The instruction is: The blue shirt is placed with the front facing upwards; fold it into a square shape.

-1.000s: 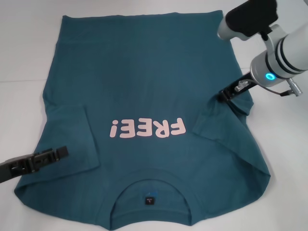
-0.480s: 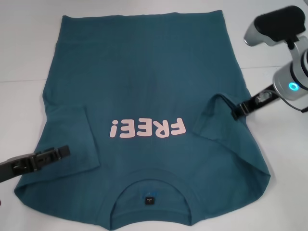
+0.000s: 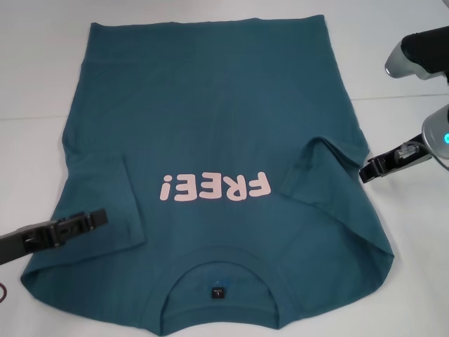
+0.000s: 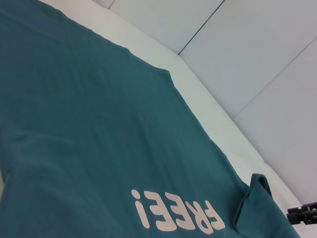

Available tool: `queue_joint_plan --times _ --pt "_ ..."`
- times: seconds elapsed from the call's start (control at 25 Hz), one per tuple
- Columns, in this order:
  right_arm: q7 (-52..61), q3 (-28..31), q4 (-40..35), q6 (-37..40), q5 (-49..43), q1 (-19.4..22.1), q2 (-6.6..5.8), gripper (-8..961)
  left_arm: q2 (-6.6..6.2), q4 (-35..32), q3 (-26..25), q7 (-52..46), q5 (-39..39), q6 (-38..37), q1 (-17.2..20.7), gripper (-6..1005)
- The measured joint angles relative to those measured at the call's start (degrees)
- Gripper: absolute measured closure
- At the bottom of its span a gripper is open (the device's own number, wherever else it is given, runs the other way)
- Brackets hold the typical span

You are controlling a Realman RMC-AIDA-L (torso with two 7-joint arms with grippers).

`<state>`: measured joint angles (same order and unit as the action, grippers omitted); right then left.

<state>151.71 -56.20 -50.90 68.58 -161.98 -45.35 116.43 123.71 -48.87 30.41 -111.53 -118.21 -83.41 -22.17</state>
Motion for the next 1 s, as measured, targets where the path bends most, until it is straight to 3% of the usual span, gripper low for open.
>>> queue_joint_plan --times 0.4,0.64,1.0 --pt "3.6 -0.6 8.1 -10.5 -2.2 -1.7 0.88 568 0.04 0.1 0.0 0.0 0.0 0.1 -0.2 370" --pt "5.8 -0.2 8.4 -15.7 -1.6 -1.8 0.93 566 0.02 0.6 0.0 0.0 0.0 0.6 -0.1 370" --pt "8.8 -0.1 12.2 -31.7 1.5 -4.0 1.25 563 -0.15 1.4 -0.1 0.0 0.0 0.8 -0.1 371"
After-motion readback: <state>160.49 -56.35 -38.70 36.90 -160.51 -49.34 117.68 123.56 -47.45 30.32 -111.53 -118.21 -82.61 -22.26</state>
